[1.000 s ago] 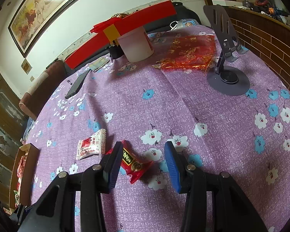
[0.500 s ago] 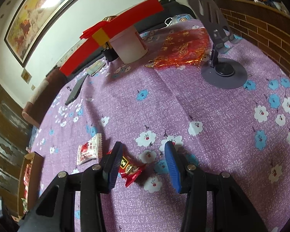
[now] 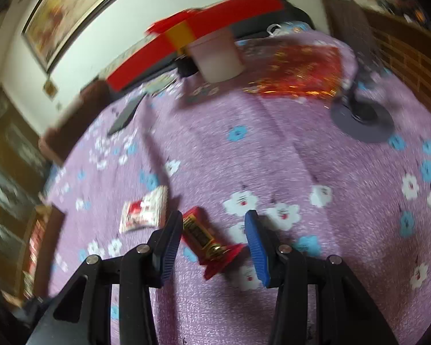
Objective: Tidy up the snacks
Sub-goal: 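Grasp the red-gold bar with the right gripper, then grasp the white-red sachet with the left gripper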
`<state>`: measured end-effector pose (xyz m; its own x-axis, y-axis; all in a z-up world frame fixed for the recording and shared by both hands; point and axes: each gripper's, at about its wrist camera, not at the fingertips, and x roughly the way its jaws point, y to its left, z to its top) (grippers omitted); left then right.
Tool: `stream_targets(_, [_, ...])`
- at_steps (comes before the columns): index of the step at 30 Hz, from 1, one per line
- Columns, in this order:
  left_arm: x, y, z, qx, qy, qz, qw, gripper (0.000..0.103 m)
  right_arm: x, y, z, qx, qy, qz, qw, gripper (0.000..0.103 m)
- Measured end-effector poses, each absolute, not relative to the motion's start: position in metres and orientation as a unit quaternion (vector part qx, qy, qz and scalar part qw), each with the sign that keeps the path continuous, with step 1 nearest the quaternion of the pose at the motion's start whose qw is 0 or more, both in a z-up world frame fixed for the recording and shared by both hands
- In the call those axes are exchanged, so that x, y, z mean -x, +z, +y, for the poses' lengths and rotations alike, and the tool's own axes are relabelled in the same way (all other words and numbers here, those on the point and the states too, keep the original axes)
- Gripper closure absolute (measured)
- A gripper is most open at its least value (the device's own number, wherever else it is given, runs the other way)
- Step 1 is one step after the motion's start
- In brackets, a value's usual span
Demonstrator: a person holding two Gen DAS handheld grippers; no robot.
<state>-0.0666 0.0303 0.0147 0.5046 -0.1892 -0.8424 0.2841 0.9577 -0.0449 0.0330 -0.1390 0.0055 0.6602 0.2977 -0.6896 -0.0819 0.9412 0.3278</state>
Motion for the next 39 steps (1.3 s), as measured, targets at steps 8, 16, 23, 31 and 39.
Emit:
stream_targets(8, [0.026, 0.056, 0.008, -0.119, -0.186, 0.409, 0.885, 0.011, -0.03, 0.006, -0.11, -0.047, 0.1, 0.407, 0.907, 0.072])
stream_targets(16, [-0.042, 0.041, -0.032, -0.182, -0.238, 0.412, 0.861, 0.011, -0.026, 0.008, -0.126, -0.065, 0.082, 0.413, 0.905, 0.077])
stream_targets(23, [-0.074, 0.033, -0.052, -0.232, -0.27, 0.398, 0.845, 0.011, -0.03, 0.005, -0.131, -0.086, 0.089, 0.422, 0.898, 0.076])
stream_targets(31, [-0.097, 0.018, -0.059, -0.215, -0.297, 0.439, 0.82, 0.031, -0.032, 0.006, -0.134, -0.099, 0.091, 0.421, 0.897, 0.076])
stream_targets(39, [-0.076, 0.022, -0.062, -0.19, -0.304, 0.453, 0.816, 0.075, -0.026, 0.012, -0.135, -0.111, 0.103, 0.405, 0.902, 0.077])
